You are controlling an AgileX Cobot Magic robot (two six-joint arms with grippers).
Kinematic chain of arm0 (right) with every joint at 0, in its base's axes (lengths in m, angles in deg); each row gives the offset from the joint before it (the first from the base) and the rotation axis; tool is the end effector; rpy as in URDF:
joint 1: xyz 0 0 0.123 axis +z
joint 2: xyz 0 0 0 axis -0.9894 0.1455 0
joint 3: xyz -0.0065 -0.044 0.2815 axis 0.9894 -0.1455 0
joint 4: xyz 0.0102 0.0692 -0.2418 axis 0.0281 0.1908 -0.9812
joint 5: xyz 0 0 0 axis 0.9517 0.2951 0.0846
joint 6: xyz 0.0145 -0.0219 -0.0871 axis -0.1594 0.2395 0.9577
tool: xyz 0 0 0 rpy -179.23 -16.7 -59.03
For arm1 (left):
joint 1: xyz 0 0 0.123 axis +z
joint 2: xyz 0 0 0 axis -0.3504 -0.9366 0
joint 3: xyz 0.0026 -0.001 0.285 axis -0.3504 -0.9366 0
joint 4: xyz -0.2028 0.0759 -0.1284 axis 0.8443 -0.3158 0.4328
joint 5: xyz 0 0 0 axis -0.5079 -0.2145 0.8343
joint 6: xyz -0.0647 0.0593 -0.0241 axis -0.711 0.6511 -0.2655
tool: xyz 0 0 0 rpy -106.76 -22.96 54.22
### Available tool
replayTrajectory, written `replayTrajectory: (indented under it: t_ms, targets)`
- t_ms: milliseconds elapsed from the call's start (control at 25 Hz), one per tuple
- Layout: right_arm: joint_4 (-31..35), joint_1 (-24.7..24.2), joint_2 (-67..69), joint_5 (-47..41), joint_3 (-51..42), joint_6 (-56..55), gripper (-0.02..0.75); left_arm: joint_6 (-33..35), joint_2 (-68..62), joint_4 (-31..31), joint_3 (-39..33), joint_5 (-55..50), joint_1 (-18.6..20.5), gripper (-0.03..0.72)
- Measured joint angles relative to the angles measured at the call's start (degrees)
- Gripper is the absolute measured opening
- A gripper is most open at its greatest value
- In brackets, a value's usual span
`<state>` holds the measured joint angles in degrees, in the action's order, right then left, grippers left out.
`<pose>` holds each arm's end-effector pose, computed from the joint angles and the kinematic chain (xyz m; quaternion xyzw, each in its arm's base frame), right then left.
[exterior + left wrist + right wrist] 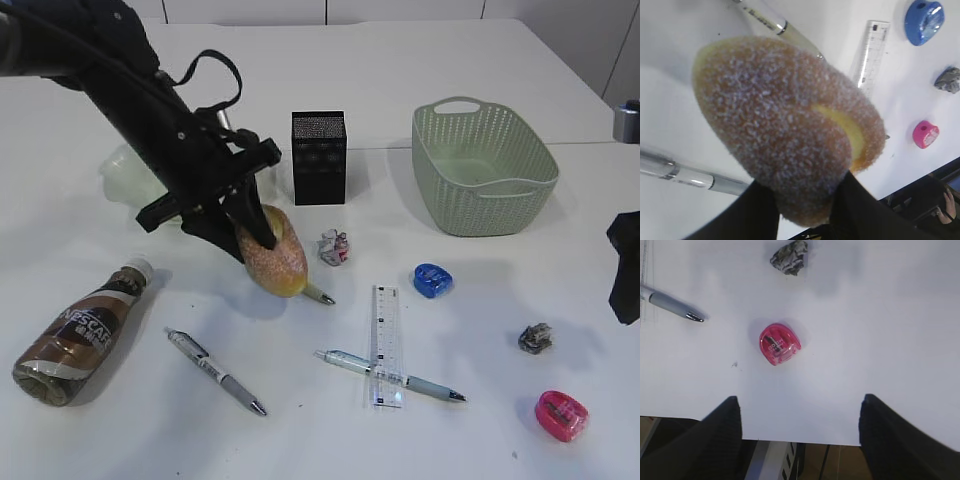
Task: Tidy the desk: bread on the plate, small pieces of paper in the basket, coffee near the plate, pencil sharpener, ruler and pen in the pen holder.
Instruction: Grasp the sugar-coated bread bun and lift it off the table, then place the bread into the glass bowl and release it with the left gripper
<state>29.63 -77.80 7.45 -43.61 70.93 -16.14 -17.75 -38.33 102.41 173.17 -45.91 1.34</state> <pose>0.2469 0.0220 0.2720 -0.0098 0.9986 0.0320 0.0418 0.3905 -0.1869 0.2051 0.0397 -0.9593 0.2730 0.0608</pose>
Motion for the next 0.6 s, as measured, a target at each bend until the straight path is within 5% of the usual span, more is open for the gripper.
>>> replayTrajectory:
  t_ms: [360, 600]
  targets:
    - [0.00, 0.00, 0.00, 0.00, 0.00, 0.00, 0.568, 0.00, 3.21, -0.95, 8.66, -0.70, 0.00, 0.181]
    - [0.00, 0.00, 0.00, -0.12, 0.00, 0.00, 0.567, 0.75, 3.45, -8.11, 17.05, -1.39, 0.00, 0.181]
